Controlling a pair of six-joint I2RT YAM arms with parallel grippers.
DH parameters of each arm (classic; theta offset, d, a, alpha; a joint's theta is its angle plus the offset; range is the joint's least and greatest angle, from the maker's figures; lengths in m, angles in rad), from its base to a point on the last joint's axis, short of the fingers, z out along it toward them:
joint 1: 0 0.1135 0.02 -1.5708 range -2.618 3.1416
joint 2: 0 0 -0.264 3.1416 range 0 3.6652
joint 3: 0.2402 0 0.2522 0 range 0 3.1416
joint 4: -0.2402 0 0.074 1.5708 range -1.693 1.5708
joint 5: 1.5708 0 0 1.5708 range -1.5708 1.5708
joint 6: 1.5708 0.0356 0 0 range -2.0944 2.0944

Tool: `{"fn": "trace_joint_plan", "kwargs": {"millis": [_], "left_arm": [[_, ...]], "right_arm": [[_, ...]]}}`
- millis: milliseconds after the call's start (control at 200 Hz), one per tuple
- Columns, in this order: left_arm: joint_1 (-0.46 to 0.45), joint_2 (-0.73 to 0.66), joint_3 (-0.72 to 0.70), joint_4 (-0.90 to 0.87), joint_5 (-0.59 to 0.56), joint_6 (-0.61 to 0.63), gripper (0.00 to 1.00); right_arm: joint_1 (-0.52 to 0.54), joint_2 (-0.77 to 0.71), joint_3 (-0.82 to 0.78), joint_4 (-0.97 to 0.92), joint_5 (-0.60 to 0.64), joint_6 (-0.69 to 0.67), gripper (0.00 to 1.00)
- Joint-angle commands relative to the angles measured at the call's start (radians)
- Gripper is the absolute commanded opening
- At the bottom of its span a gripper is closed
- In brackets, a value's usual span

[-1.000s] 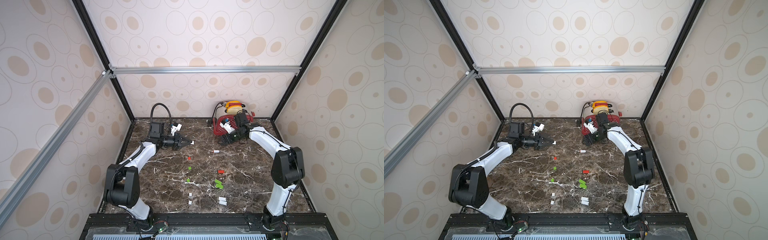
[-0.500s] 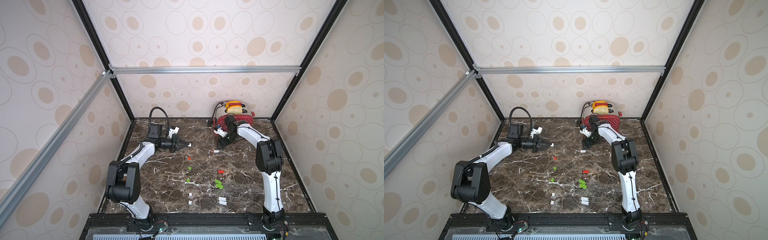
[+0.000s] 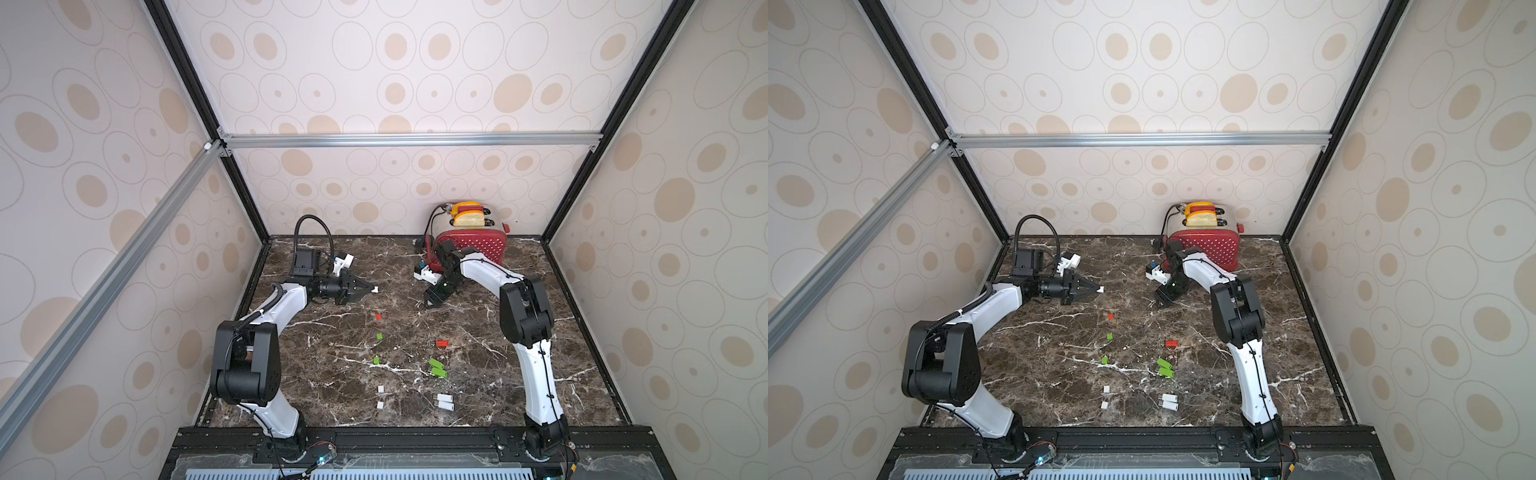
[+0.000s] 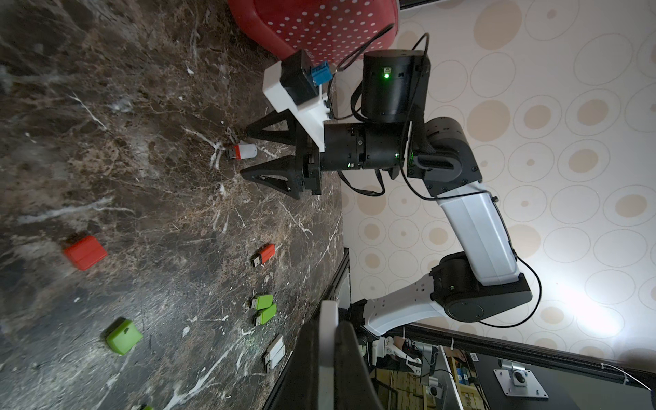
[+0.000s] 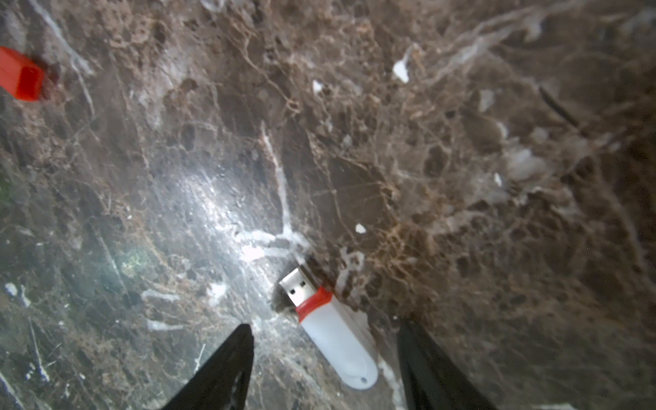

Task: Close the usb drive cover
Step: Pick up the USB drive from the center of the board.

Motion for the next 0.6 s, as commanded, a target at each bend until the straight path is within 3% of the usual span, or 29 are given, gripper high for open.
{"fn": "trace_joint_plan", "kwargs": {"millis": [0, 361, 596], "left_arm": [[0.003, -0.006, 0.014, -0.015, 0.003, 0.032, 0.0], [0.003, -0.005, 0.02, -0.032, 0.009, 0.046, 0.0], [0.003, 0.006, 0.027, -0.038, 0.015, 0.051, 0.0]], "right_arm": [[0.018, -0.025, -0.06, -0.011, 0.049, -0.029, 0.66], [0.043, -0.077, -0.135, 0.027, 0.126, -0.039, 0.39], [0.057, -0.068, -0.131, 0.048, 0.162, -0.022, 0.37]]}}
